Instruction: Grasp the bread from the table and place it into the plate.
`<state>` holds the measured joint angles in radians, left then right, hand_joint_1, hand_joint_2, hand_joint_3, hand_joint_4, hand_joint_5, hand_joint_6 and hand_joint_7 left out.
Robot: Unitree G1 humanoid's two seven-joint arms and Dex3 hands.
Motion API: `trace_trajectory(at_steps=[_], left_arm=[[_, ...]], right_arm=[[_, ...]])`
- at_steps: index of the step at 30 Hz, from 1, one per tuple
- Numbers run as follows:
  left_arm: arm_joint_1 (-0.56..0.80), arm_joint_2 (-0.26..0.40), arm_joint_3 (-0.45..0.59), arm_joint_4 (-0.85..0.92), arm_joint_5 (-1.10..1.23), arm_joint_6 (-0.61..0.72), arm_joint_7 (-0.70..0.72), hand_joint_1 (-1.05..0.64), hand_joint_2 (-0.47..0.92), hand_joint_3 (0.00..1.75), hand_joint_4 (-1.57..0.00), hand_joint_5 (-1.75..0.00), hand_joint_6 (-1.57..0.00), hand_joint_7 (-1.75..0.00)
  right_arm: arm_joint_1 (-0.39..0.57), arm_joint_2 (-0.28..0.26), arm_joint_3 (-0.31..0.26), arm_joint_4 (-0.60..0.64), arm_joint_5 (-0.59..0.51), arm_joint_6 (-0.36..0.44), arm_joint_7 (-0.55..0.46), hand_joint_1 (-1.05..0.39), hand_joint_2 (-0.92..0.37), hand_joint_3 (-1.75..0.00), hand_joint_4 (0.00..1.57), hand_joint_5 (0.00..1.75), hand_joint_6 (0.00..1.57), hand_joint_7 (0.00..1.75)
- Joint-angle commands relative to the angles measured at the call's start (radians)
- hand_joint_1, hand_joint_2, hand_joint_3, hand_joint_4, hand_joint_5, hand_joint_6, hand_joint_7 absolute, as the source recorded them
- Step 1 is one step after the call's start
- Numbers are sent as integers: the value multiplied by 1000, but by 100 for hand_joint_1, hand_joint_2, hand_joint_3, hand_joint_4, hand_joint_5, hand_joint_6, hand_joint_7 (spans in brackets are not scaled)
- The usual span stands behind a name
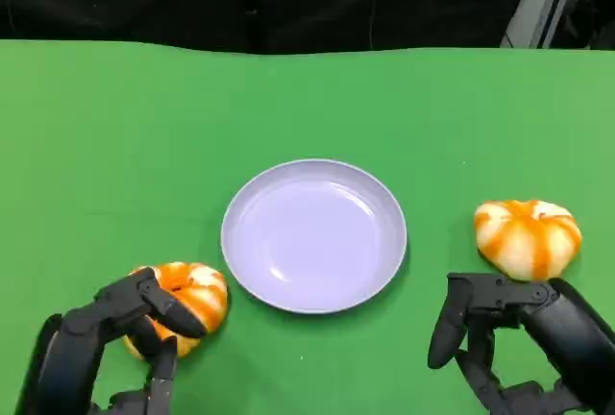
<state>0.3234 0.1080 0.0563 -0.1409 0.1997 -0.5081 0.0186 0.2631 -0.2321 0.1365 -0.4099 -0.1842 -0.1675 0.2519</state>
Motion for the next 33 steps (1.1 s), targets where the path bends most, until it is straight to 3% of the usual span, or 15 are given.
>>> trace_trajectory(at_steps=[1,4,7,11,15,21,24,33], left_arm=[[3,5,7,-17,-2,11,7,-1,56,88,-70,-99,-79,-53],[3,10,11,-20,24,20,14,-9,72,50,-67,-77,-80,-21],[7,19,17,-31,79,40,25,-16,82,25,-59,-71,-76,-8],[18,54,19,-73,182,128,12,-32,91,8,-42,-65,-62,-1],[5,100,-1,-104,284,224,-19,-43,92,8,-31,-63,-47,0],[-38,143,-57,-122,453,355,-30,-48,92,6,-28,-72,-45,0],[-94,158,-116,-119,628,491,-60,-50,92,7,-32,-65,-45,0],[-255,184,-246,79,806,647,-52,-49,92,6,-41,-48,-49,-1]], right_arm=[[-5,-4,-2,-3,12,-4,-2,12,-31,-138,88,166,80,132],[-5,-2,-1,1,13,-8,-3,12,-32,-138,88,166,80,132],[-2,-1,2,-6,5,1,-5,13,-32,-138,87,166,80,133],[-1,4,9,-8,-4,4,-11,12,-32,-139,87,166,80,133],[-6,9,20,1,-17,-4,-23,12,-31,-139,88,167,81,133],[-12,9,28,8,-27,-7,-33,12,-30,-141,88,167,81,132],[-12,7,31,11,-29,-16,-36,12,-29,-142,88,166,81,132],[-9,2,29,1,-31,-1,-33,12,-29,-140,87,164,81,130]])
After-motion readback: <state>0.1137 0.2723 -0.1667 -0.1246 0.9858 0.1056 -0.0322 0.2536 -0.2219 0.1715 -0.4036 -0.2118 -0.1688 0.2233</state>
